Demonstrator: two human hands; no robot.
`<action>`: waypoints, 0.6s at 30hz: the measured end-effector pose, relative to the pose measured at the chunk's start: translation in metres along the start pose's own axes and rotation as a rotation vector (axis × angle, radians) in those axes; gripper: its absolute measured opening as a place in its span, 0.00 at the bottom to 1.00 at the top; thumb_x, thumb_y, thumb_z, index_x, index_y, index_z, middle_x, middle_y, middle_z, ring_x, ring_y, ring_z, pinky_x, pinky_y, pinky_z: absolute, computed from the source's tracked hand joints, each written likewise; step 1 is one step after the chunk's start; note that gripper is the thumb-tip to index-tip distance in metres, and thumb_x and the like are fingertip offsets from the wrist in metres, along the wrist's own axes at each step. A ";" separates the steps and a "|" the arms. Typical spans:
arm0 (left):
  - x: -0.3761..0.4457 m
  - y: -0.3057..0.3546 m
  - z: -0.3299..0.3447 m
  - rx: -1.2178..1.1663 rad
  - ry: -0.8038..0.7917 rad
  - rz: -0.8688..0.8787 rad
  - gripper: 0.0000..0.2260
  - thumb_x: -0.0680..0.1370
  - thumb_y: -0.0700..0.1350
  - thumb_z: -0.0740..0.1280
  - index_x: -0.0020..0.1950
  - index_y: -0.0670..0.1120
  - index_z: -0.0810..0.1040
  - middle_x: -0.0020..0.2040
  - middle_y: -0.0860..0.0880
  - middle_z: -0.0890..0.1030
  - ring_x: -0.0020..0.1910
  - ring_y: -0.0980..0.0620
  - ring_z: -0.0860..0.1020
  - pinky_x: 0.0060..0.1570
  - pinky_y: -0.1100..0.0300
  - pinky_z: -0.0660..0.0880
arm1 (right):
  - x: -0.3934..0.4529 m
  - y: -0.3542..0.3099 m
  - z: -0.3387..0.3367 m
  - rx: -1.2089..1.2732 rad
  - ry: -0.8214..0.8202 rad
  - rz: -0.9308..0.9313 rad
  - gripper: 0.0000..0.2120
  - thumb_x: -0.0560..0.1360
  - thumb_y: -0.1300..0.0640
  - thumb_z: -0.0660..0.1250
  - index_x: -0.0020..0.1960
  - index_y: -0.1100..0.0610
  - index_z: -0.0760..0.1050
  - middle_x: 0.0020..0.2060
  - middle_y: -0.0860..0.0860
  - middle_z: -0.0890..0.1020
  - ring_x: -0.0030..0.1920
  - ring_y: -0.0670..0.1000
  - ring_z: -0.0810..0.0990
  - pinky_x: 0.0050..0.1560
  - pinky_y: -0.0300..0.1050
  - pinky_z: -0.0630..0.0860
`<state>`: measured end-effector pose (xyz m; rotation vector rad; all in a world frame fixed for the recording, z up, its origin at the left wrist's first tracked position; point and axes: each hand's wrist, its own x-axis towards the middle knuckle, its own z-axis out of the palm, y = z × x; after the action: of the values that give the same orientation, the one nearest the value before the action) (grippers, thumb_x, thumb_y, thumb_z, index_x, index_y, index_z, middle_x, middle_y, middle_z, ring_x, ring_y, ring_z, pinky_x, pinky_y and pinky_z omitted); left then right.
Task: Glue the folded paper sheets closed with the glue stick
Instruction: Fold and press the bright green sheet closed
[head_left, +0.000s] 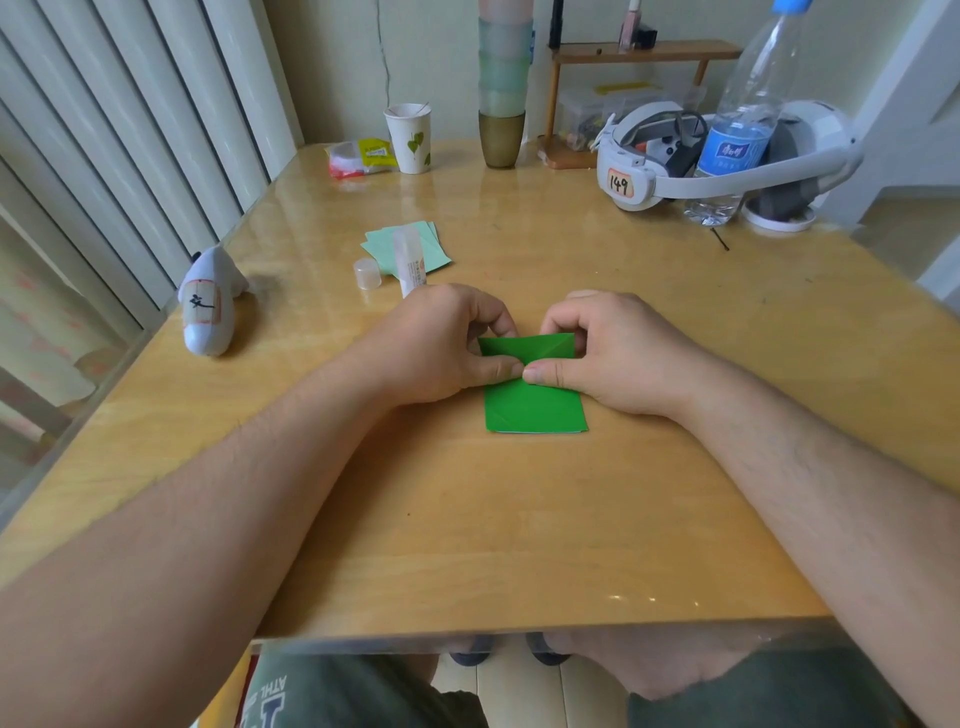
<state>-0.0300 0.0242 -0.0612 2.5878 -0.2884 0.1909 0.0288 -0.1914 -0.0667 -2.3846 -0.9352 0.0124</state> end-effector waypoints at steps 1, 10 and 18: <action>0.000 -0.001 0.000 0.003 0.002 -0.007 0.07 0.73 0.54 0.79 0.46 0.57 0.82 0.39 0.49 0.80 0.37 0.52 0.76 0.40 0.55 0.74 | 0.000 0.001 -0.001 0.000 -0.002 0.001 0.13 0.69 0.44 0.80 0.40 0.48 0.79 0.41 0.46 0.77 0.41 0.46 0.75 0.44 0.46 0.73; -0.007 -0.010 -0.006 0.024 0.021 -0.059 0.09 0.74 0.54 0.78 0.40 0.61 0.78 0.30 0.55 0.68 0.30 0.55 0.67 0.33 0.59 0.65 | -0.004 0.016 -0.009 0.010 0.010 0.062 0.13 0.70 0.45 0.80 0.37 0.46 0.77 0.37 0.48 0.77 0.40 0.50 0.75 0.43 0.49 0.75; -0.003 -0.009 -0.003 0.057 0.058 -0.059 0.07 0.73 0.57 0.78 0.45 0.61 0.81 0.32 0.54 0.69 0.31 0.55 0.68 0.37 0.51 0.74 | 0.002 0.013 -0.009 0.040 -0.034 0.058 0.11 0.70 0.45 0.79 0.39 0.44 0.78 0.39 0.46 0.78 0.41 0.48 0.75 0.45 0.50 0.76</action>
<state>-0.0312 0.0341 -0.0636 2.6384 -0.1878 0.2563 0.0405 -0.2024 -0.0658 -2.3807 -0.8731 0.0932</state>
